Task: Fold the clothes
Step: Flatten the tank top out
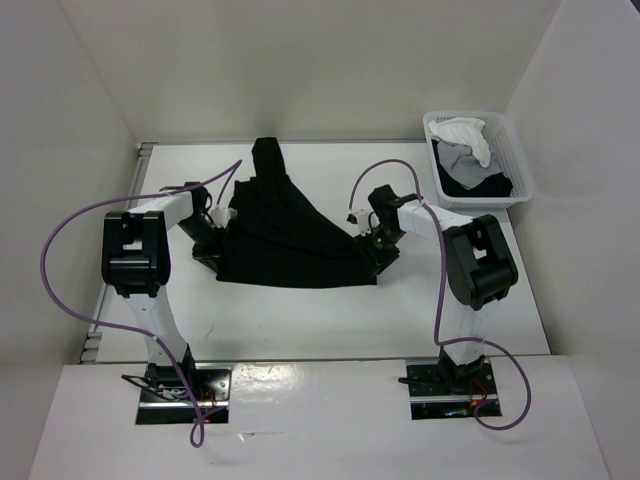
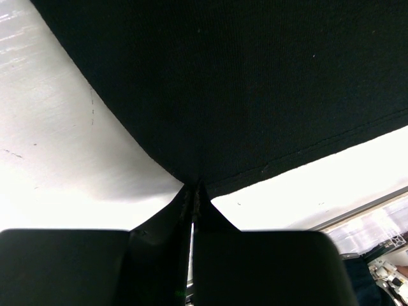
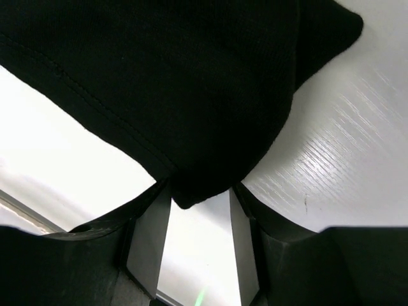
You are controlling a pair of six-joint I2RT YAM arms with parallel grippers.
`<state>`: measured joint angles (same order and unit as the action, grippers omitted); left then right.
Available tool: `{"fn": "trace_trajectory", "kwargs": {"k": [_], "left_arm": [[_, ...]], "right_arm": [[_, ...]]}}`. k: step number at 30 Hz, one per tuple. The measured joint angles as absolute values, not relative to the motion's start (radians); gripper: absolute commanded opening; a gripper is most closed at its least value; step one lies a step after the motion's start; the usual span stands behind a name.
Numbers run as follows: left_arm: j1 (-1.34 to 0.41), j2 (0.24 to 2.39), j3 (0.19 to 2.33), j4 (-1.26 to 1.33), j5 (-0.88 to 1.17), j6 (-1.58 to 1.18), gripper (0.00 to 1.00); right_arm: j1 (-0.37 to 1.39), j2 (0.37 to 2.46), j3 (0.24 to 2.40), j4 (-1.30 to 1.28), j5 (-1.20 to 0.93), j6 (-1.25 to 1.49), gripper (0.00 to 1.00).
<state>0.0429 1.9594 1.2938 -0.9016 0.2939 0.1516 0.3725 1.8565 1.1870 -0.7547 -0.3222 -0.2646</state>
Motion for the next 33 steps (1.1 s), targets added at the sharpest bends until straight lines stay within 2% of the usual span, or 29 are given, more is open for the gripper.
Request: {"fn": "trace_trajectory", "kwargs": {"k": [7, 9, 10, 11, 20, 28, 33], "left_arm": [[0.043, 1.959, 1.294, -0.904, 0.294, 0.154, 0.00], [0.043, 1.959, 1.294, -0.905, 0.293, 0.154, 0.00], [0.043, 1.959, 1.294, -0.905, 0.294, 0.154, 0.00], [0.043, 1.959, 1.294, -0.905, 0.294, 0.154, 0.00], [0.043, 1.935, 1.346, -0.949, 0.302, 0.159, 0.00], [0.044, 1.842, 1.888, -1.037, 0.313, 0.180, 0.00], [0.045, 1.732, 2.095, -1.075, 0.323, 0.182, 0.00]], "right_arm": [[0.387, 1.877, 1.201, -0.761, -0.326, -0.255, 0.30], [0.391, 1.882, 1.203, -0.762, -0.326, -0.252, 0.18], [0.393, 1.887, 1.204, -0.764, -0.326, -0.246, 0.05], [0.397, 1.889, 1.206, -0.764, -0.326, -0.247, 0.00], [0.419, 1.904, 1.275, -0.823, -0.298, -0.246, 0.00], [0.420, 1.858, 1.774, -0.925, -0.185, -0.280, 0.00], [0.426, 1.724, 1.925, -0.921, -0.093, -0.288, 0.00]]}}
